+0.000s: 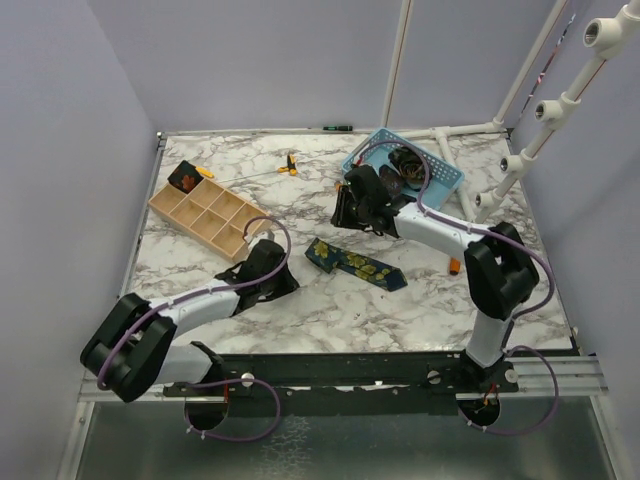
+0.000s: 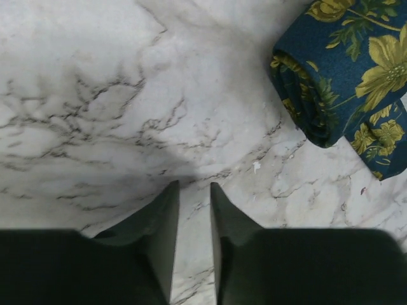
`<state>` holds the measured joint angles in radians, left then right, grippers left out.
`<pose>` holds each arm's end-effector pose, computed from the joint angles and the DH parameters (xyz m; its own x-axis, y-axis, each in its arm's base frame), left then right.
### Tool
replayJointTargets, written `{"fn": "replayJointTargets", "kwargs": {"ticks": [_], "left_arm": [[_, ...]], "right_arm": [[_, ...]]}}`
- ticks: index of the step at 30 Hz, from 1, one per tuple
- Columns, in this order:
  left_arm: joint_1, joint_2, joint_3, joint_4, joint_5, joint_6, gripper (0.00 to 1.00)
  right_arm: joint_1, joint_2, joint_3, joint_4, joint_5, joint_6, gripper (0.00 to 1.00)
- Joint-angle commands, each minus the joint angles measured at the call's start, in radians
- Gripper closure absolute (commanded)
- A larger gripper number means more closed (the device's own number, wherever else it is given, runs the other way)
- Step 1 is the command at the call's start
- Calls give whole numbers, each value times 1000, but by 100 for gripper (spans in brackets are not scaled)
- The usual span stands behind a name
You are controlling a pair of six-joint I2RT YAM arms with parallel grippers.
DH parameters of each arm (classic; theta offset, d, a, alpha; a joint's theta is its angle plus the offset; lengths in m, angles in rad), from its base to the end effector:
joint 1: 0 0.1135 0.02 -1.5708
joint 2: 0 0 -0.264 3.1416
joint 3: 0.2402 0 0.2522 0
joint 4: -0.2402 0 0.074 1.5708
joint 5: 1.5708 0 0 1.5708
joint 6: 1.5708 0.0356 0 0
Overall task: Roll the ties
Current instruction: Roll the tie at the center of the board.
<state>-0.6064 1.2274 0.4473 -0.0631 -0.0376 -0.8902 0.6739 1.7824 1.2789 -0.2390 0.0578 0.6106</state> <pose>0.1818 -0.1245 0.1506 -0.8128 -0.3814 -0.4403 -0.1315 0.8564 -0.4992 0.3136 0.2478 0.2319 -0.7710 0.1168 -0.6260 -0.1802 0.9028 0.3904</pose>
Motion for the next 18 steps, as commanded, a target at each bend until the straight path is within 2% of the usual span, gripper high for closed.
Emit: {"fn": "replayJointTargets", "kwargs": {"ticks": [1, 6, 9, 18], "left_arm": [[-36, 128, 39, 103, -16, -34, 81], [-43, 218, 78, 134, -21, -31, 94], [-44, 266, 90, 170, -6, -32, 98], [-51, 410, 153, 274, 74, -38, 100]], "right_arm": [[-24, 143, 82, -73, -19, -37, 64], [-27, 253, 173, -85, -111, -71, 67], [-27, 281, 169, -58, -178, -99, 68], [-23, 267, 59, 7, -294, -112, 71]]}}
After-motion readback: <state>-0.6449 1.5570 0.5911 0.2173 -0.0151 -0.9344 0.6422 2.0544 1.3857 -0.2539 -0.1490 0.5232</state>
